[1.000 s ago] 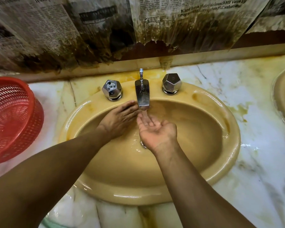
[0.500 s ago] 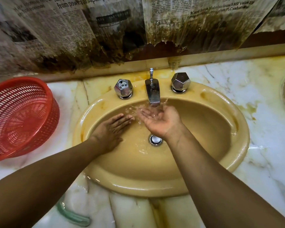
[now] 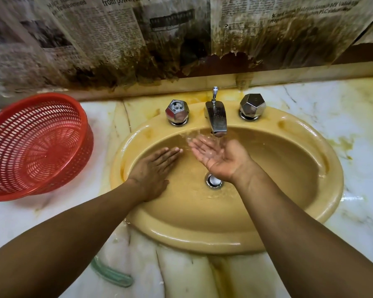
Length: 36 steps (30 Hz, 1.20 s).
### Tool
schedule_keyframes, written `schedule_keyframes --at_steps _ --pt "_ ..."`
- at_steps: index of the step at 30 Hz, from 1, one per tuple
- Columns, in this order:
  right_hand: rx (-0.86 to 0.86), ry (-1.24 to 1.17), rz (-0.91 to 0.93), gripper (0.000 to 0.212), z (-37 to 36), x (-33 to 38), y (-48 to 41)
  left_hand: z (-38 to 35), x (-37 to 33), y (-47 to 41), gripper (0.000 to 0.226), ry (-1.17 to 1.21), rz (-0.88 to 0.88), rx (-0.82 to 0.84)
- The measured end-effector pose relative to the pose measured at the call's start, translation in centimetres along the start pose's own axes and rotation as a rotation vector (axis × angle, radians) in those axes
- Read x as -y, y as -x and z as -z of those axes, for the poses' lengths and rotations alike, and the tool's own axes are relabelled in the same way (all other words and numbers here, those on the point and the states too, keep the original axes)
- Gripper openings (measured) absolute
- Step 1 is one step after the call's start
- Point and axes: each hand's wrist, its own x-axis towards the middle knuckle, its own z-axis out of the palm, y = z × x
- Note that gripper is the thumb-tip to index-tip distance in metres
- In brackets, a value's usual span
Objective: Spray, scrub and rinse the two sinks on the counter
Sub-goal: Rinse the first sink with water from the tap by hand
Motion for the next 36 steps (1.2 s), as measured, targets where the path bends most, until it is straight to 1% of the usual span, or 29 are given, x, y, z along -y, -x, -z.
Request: schedule_keyframes --at_steps 2,4,6,8,10,11,12,14,15,17,19,20,22,23,25,26,27,28,29,30,32,33,34,36 --pt "-0.004 -0.026 -0.015 0.051 0.5 -0.1 0.0 -0.1 -0.2 0.1 0.073 -0.020 -0.004 0.035" --pt "-0.049 -0.176 -0.010 0.046 1.5 0.2 -0.2 -0.3 -0.3 0.2 0.072 -0.021 0.004 0.060" --pt "-0.039 -0.292 0.018 0.040 1.6 0.5 -0.5 -0.4 -0.6 0.3 0.074 -0.006 0.030 0.071" --pt "0.062 -0.245 0.005 0.041 0.6 0.0 -0.2 -0.2 -0.8 0.5 0.074 0.016 0.046 0.092" --pt "0.173 -0.078 -0.059 0.048 -0.7 -1.0 0.5 0.2 -0.9 0.6 0.072 0.045 0.045 0.136" --pt "0.199 0.024 -0.099 0.052 -1.0 -1.6 0.8 0.3 -1.0 0.7 0.071 0.082 0.055 0.179" --pt "0.186 0.108 -0.133 0.056 -0.9 -2.0 1.0 0.4 -1.2 0.9 0.070 0.138 0.064 0.240" --pt "0.073 0.176 -0.139 0.056 0.4 -2.1 0.5 1.0 -2.0 1.5 0.072 0.273 0.039 0.415" --pt "-0.005 0.162 -0.110 0.054 1.4 -1.8 0.1 1.6 -2.6 1.8 0.073 0.352 -0.014 0.515" --pt "-0.127 0.049 -0.023 0.048 3.1 -0.5 -0.6 3.1 -3.8 2.4 0.071 0.514 -0.146 0.688" --pt "-0.155 -0.056 0.046 0.043 3.5 0.6 -0.6 4.4 -4.3 2.6 0.068 0.594 -0.210 0.746" --pt "-0.125 -0.060 0.059 0.041 3.0 0.8 -0.2 4.5 -4.3 2.6 0.068 0.598 -0.209 0.743" --pt "0.014 0.031 0.037 0.041 1.5 0.2 1.0 3.8 -4.0 2.3 0.071 0.553 -0.161 0.705" --pt "0.095 0.141 0.000 0.044 0.8 -0.5 1.5 3.1 -3.8 2.0 0.074 0.501 -0.115 0.643" --pt "0.214 0.454 -0.084 0.049 0.0 -2.0 2.5 1.7 -3.1 1.6 0.073 0.349 0.004 0.430" --pt "0.233 0.582 -0.103 0.049 -0.1 -2.4 2.6 1.2 -2.8 1.4 0.071 0.281 0.053 0.339" --pt "0.198 0.652 -0.093 0.048 0.2 -2.5 2.6 0.9 -2.7 1.3 0.071 0.228 0.082 0.306" --pt "0.132 0.640 -0.067 0.047 0.9 -2.2 2.3 0.7 -2.9 1.3 0.070 0.196 0.091 0.314" --pt "0.074 0.531 -0.043 0.045 1.8 -1.6 1.8 0.7 -3.3 1.2 0.070 0.204 0.091 0.351" --pt "0.031 0.344 -0.021 0.044 2.8 -0.9 1.1 0.9 -3.9 1.2 0.071 0.262 0.087 0.407" --pt "0.007 -0.036 0.008 0.042 3.8 0.5 0.4 2.1 -5.5 1.0 0.075 0.465 0.045 0.551" --pt "0.005 -0.113 0.014 0.042 3.8 0.9 0.3 2.8 -6.3 0.9 0.075 0.570 -0.013 0.626" --pt "0.017 -0.097 0.008 0.043 3.5 0.9 0.3 3.6 -6.9 0.8 0.073 0.658 -0.085 0.690" --pt "0.081 0.116 -0.026 0.046 2.4 0.3 0.9 4.6 -6.8 0.8 0.070 0.755 -0.239 0.773"
